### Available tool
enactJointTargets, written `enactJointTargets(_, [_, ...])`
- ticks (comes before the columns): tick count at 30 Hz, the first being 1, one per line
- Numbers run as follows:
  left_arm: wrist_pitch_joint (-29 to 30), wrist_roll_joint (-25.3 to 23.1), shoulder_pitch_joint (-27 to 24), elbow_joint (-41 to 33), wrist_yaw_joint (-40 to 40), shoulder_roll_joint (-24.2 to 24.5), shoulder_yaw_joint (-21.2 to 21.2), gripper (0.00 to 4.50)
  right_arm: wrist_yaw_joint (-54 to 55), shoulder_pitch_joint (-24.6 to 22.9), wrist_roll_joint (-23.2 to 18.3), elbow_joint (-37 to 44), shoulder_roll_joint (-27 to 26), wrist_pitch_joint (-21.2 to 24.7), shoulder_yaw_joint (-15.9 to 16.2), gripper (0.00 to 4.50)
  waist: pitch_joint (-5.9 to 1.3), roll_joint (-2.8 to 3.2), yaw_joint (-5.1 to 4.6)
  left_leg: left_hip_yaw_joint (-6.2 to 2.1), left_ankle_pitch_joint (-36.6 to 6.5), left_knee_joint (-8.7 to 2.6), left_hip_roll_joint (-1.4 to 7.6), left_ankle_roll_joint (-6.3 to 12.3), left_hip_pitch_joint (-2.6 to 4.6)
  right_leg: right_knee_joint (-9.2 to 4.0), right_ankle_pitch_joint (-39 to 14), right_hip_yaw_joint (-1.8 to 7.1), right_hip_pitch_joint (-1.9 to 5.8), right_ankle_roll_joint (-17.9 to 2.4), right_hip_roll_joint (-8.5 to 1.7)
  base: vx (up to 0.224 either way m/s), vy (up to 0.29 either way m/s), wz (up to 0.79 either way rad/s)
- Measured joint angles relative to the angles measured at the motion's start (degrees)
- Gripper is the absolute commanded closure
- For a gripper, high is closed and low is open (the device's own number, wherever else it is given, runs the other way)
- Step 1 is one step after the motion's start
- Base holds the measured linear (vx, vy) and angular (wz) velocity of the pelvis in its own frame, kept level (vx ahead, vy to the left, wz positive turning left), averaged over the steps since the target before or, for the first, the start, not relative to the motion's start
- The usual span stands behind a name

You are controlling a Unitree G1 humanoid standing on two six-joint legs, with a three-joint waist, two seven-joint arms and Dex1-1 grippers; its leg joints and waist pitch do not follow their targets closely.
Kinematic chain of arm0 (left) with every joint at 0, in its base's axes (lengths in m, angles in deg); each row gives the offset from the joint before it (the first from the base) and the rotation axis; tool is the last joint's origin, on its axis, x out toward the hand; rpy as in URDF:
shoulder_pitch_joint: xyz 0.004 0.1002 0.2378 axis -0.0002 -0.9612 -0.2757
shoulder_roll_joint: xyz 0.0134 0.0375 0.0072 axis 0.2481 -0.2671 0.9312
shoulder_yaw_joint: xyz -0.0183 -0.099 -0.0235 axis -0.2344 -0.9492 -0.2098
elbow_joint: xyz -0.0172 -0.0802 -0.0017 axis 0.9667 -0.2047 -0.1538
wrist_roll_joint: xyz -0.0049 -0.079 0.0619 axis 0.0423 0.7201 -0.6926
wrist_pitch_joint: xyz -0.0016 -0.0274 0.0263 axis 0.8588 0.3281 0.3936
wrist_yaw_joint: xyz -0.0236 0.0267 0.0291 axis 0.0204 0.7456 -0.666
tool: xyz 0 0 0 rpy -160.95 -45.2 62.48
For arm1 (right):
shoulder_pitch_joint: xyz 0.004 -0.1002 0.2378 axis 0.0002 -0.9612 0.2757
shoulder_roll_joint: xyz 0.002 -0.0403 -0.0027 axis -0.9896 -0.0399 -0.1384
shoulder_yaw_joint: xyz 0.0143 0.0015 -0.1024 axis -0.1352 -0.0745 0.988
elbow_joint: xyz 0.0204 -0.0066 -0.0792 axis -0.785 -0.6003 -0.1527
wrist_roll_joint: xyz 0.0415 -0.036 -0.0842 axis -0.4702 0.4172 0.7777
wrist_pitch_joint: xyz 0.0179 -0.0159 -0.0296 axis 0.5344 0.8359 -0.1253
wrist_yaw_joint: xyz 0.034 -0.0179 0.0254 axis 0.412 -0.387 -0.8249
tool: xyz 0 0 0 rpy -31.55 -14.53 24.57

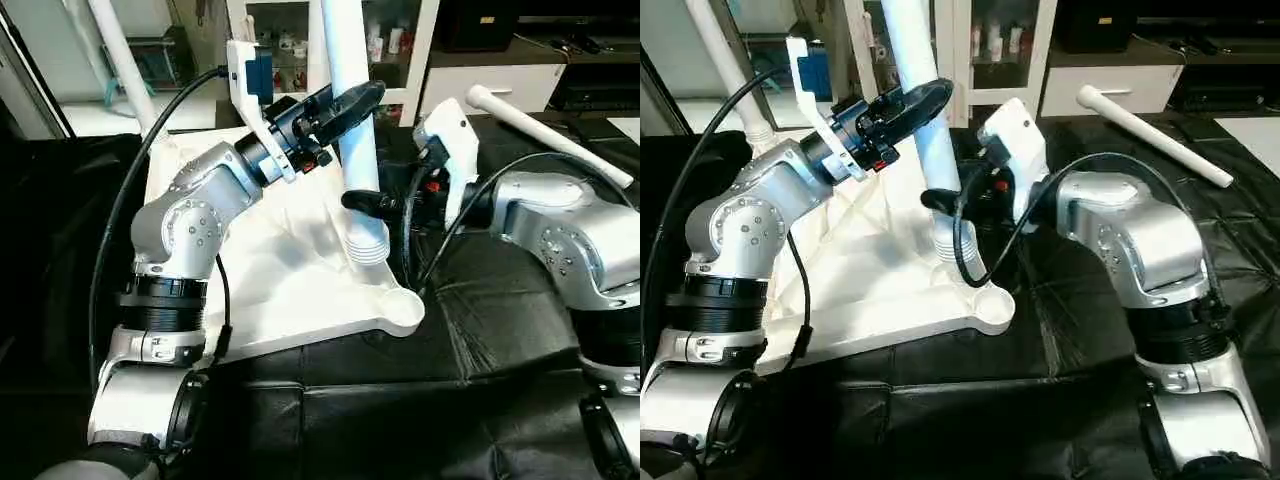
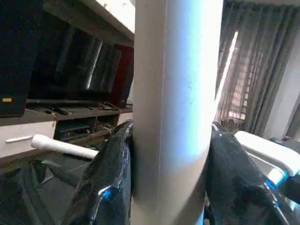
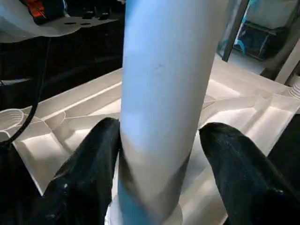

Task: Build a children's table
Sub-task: Insert table leg to table base

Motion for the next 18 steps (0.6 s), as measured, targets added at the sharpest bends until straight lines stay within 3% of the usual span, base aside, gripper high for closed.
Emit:
enactJointTargets(17, [0.37, -0.43, 0.00, -1.91, -2.24, 0.54, 3.21, 2.70, -1.73, 1.24, 1.38, -3.57, -0.01, 1.15, 4.12, 1.52, 0.02, -0.05, -0.07, -0.02, 0.00, 0.23, 0.01, 0.00, 0.00, 0.17, 0.00, 0.03, 0.00, 0.00, 0.00, 0.000, 0.000, 0.00])
enactJointTargets(18, [0.38, -0.43, -0.01, -1.91, -2.32, 0.61, 3.34, 2.70, -1.87, 1.24, 1.37, -3.69, -0.01, 1.18, 4.14, 1.70, 0.02, -0.05, -0.08, -0.02, 0.00, 0.23, 0.01, 0.00, 0.00, 0.17, 0.00, 0.03, 0.00, 0.00, 0.00, 0.000, 0.000, 0.00])
